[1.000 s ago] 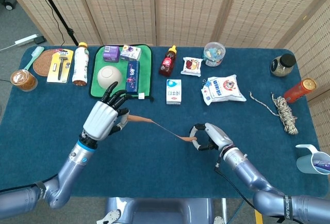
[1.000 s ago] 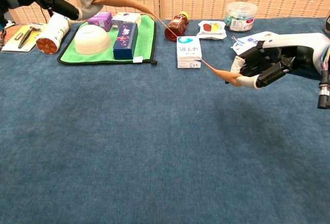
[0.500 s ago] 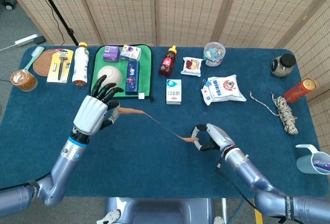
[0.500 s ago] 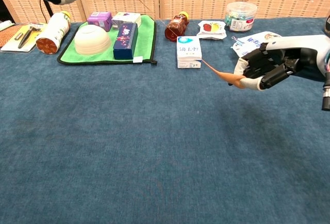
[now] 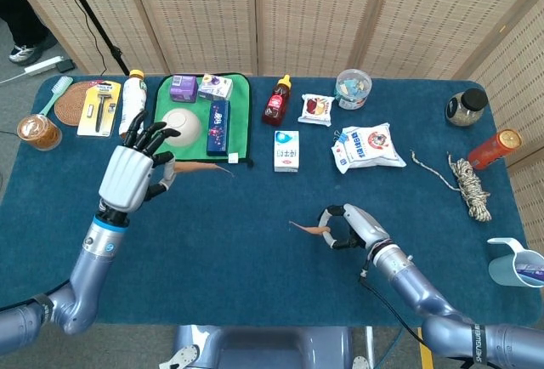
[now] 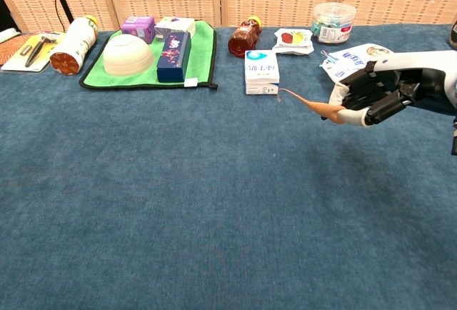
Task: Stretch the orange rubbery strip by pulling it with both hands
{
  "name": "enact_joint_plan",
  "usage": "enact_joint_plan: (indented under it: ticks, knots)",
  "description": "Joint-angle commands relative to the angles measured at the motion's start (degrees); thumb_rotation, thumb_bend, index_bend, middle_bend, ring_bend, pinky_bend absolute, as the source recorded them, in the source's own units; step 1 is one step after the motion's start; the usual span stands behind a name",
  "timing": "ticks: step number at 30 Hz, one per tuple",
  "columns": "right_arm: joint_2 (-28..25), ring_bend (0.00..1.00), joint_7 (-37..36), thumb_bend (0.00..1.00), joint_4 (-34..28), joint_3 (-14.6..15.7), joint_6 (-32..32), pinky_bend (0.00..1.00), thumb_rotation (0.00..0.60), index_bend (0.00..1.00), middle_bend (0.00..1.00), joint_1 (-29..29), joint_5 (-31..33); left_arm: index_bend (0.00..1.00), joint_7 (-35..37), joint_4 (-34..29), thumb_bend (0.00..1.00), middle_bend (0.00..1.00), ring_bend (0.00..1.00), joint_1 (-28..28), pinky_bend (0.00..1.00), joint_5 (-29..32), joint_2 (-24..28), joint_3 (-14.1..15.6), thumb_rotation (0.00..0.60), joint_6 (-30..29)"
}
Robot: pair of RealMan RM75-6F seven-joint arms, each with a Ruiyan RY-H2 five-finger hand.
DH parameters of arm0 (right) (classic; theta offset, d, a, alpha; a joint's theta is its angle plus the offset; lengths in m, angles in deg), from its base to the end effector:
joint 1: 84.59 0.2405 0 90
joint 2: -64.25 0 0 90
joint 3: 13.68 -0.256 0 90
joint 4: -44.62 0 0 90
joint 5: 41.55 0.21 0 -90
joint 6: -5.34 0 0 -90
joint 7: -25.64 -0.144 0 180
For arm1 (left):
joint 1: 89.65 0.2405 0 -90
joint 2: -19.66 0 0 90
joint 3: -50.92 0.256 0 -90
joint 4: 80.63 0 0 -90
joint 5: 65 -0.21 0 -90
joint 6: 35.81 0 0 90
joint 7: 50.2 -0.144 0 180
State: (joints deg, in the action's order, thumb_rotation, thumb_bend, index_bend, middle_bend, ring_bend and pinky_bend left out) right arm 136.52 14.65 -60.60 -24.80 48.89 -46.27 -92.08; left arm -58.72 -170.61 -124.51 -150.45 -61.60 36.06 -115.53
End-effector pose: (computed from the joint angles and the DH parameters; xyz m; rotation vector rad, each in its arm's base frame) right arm -0.1617 -0.3022 0.0269 1.5467 -1.8721 1.0206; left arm -0.1281 0.3293 0.0918 -1.5533 -0.6083 -1.4484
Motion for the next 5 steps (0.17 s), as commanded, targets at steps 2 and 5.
enact_joint_plan:
  ticks: [2,5]
  knots:
    - [0.0,0.24,-0.03,0.52,-0.02,-0.04,-0.03,0.11,0.6,0.68,0.33,-0.04,-0.16,0.75,0.11,-0.5,0.41,0.32,0.19,0.02,0.0,-0.94,0.3,0.89,0.6,0.49]
    - [0.1,0.24,-0.09,0.52,0.03,-0.06,-0.1,0.11,0.6,0.68,0.33,-0.04,-0.16,0.75,-0.25,-0.67,0.41,0.32,0.19,-0.08,0.0,-1.61,-0.29,1.67,0.6,0.75]
